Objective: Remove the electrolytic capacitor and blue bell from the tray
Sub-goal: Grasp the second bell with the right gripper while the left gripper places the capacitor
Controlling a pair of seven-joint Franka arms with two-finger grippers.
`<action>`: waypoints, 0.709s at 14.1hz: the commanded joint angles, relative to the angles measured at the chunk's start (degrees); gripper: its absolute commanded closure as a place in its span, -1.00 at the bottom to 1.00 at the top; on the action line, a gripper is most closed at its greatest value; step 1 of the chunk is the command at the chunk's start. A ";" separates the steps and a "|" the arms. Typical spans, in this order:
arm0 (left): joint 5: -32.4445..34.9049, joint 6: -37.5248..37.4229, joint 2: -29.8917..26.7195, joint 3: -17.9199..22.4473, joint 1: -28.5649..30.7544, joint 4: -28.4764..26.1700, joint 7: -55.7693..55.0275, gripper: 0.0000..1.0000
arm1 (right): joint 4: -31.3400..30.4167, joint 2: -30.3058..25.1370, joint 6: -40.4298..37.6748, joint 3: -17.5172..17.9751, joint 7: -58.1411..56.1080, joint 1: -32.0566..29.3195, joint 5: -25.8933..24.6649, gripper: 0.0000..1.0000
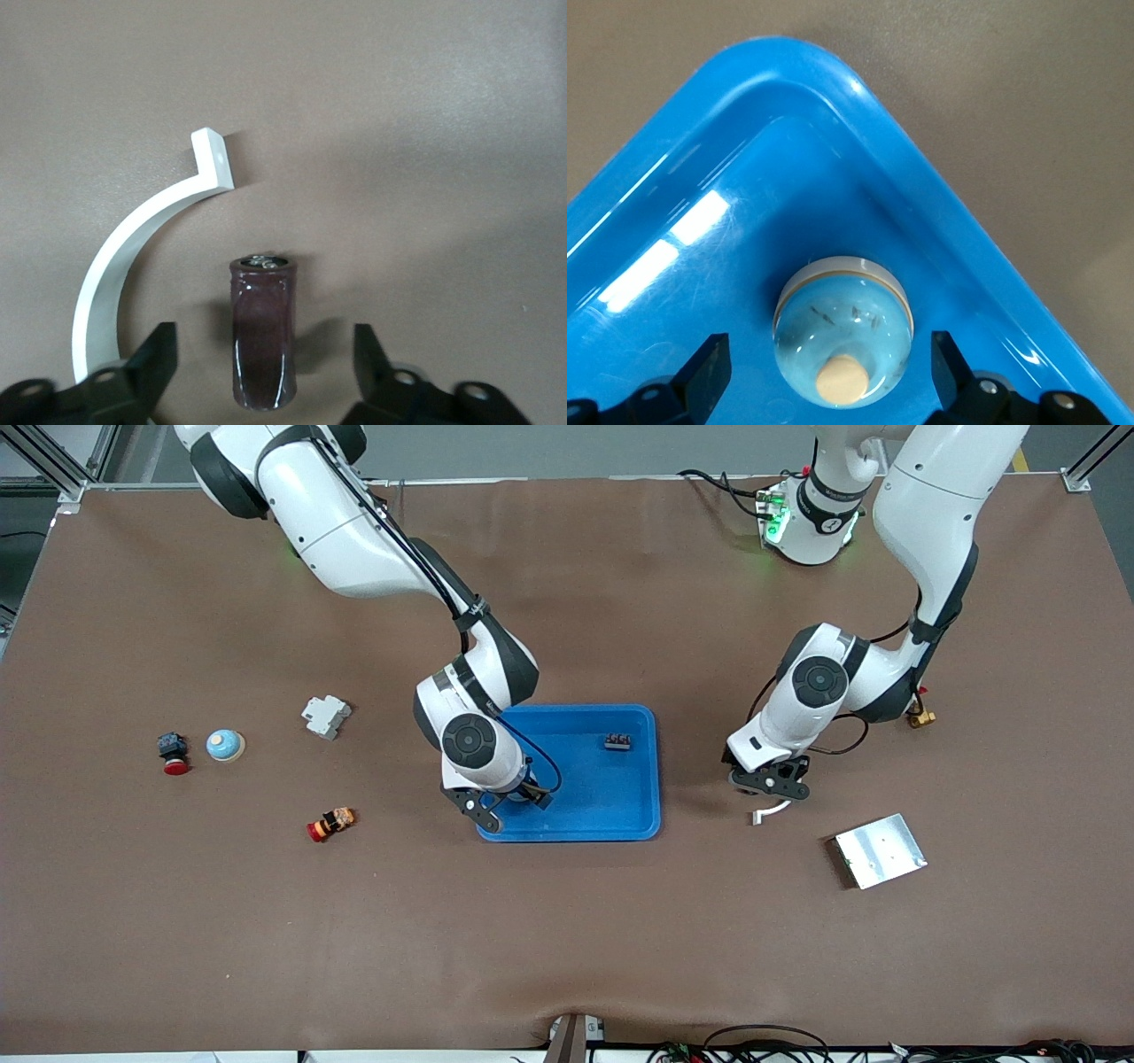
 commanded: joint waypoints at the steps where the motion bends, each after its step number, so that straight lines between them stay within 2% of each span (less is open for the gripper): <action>1: 1.13 -0.19 -3.32 -0.34 0.70 -1.33 -6.56 -1.00 | 1.19 0.80 -0.20 0.39 1.37 -0.39 -1.25 -1.00; 2: 0.87 -1.06 -3.85 -0.34 0.35 -1.33 -12.43 -1.00 | 1.11 1.07 -0.20 0.39 1.37 -0.30 -1.33 -0.93; 5: 0.86 -2.73 -4.64 -1.13 0.08 0.68 -28.35 -1.00 | 1.19 1.16 -0.38 0.39 0.85 -0.65 -1.51 0.00; 8: 0.25 -3.62 -4.47 -2.71 0.08 1.66 -41.87 -1.00 | 1.55 -0.15 -1.34 0.39 0.14 -1.18 -1.33 0.77; 9: 0.25 -3.71 -4.20 -3.59 0.00 1.75 -49.50 -1.00 | 1.55 -0.60 -2.48 0.39 -0.12 -1.53 -1.33 0.93; 10: 0.34 -3.71 -4.11 -4.29 -0.18 1.92 -57.15 -1.00 | 1.63 -1.47 -3.53 0.48 -1.17 -2.05 -1.16 0.97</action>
